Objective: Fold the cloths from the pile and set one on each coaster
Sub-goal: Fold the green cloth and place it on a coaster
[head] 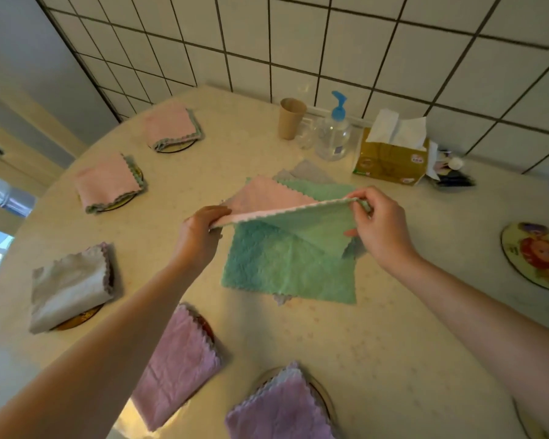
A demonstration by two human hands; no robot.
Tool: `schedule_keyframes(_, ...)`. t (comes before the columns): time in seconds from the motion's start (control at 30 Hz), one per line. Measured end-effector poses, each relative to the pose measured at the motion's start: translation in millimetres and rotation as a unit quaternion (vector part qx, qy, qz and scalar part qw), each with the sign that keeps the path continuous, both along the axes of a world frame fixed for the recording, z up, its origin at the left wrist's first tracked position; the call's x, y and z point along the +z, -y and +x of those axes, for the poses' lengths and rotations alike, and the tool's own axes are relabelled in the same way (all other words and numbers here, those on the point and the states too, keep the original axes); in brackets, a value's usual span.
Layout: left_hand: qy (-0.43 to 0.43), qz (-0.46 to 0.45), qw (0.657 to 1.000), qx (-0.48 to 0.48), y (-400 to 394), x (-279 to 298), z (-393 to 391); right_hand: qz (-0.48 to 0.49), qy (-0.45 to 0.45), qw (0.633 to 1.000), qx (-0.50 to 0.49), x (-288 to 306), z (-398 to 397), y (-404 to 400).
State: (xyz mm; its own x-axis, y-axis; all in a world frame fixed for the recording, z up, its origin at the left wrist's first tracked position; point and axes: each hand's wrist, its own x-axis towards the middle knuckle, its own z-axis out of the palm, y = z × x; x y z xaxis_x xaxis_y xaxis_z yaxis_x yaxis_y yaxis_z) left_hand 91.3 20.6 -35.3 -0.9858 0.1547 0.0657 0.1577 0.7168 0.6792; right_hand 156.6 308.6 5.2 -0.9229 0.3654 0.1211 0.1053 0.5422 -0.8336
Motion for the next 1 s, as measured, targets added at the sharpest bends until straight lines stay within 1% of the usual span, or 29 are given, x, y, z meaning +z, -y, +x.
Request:
schedule_keyframes(0.03, -0.016, 0.006, 1.0, 0.009, -7.6, 10.2, 4.8, -0.05, -0.007, 0.999, -0.018, 1.9, 2.7, -3.2)
schedule_keyframes(0.07, -0.038, 0.006, 0.999, 0.015, -15.9, 20.4, 12.6, -0.07, -0.018, 0.997, -0.028, 4.9, 7.8, -8.9)
schedule_keyframes(0.17, -0.094, 0.015, 0.995, 0.028, -35.7, 44.3, 35.3, -0.045, -0.06, 0.997, -0.018, 18.7, 27.8, -25.0)
schedule_keyframes(0.27, -0.136, 0.01, 0.99, 0.025, -49.6, 52.5, 69.6, -0.026, -0.105, 0.994, 0.023, 33.0, 64.7, -42.0)
schedule_keyframes(0.33, -0.152, -0.005, 0.988, 0.009, -61.3, 48.1, 108.9, -0.008, -0.113, 0.992, 0.058, 34.7, 101.4, -61.4)
schedule_keyframes(0.4, -0.147, -0.023, 0.989, -0.013, -75.7, 36.0, 153.7, 0.008, -0.099, 0.991, 0.087, 26.6, 140.1, -85.1)
schedule_keyframes(0.47, -0.122, -0.032, 0.991, -0.034, -93.5, 17.9, 203.0, 0.022, -0.073, 0.991, 0.106, 14.2, 183.8, -109.0)
schedule_keyframes(0.53, -0.106, -0.03, 0.991, -0.076, -111.3, 0.6, 252.0, 0.024, -0.043, 0.992, 0.119, -0.7, 229.2, -130.9)
schedule_keyframes(0.57, -0.099, -0.044, 0.988, -0.106, -117.3, -10.7, 275.1, 0.019, -0.022, 0.992, 0.121, -9.2, 252.2, -140.7)
schedule_keyframes(0.63, -0.088, -0.112, 0.976, -0.163, -127.3, -27.9, 321.5, 0.02, 0.03, 0.992, 0.125, -26.6, 295.9, -159.4)
schedule_keyframes(0.7, -0.079, -0.146, 0.968, -0.186, -136.4, -41.4, 364.1, 0.026, 0.099, 0.985, 0.138, -43.9, 335.4, -177.4)
schedule_keyframes(0.77, -0.055, -0.171, 0.959, -0.221, -146.2, -45.1, 396.2, 0.022, 0.158, 0.975, 0.157, -55.3, 371.1, -194.4)
schedule_keyframes(0.87, -0.043, -0.189, 0.946, -0.26, -147.9, -50.8, 421.6, 0.011, 0.209, 0.96, 0.183, -64.0, 406.1, -206.4)
schedule_keyframes(0.93, 0.009, -0.172, 0.949, -0.262, -146.9, -51.5, 432.4, 0.011, 0.239, 0.95, 0.2, -66.0, 421.7, -210.7)
schedule_keyframes(1.0, 0.089, -0.138, 0.957, -0.237, -144.6, -51.6, 437.1, 0.016, 0.254, 0.944, 0.21, -68.4, 427.9, -213.6)
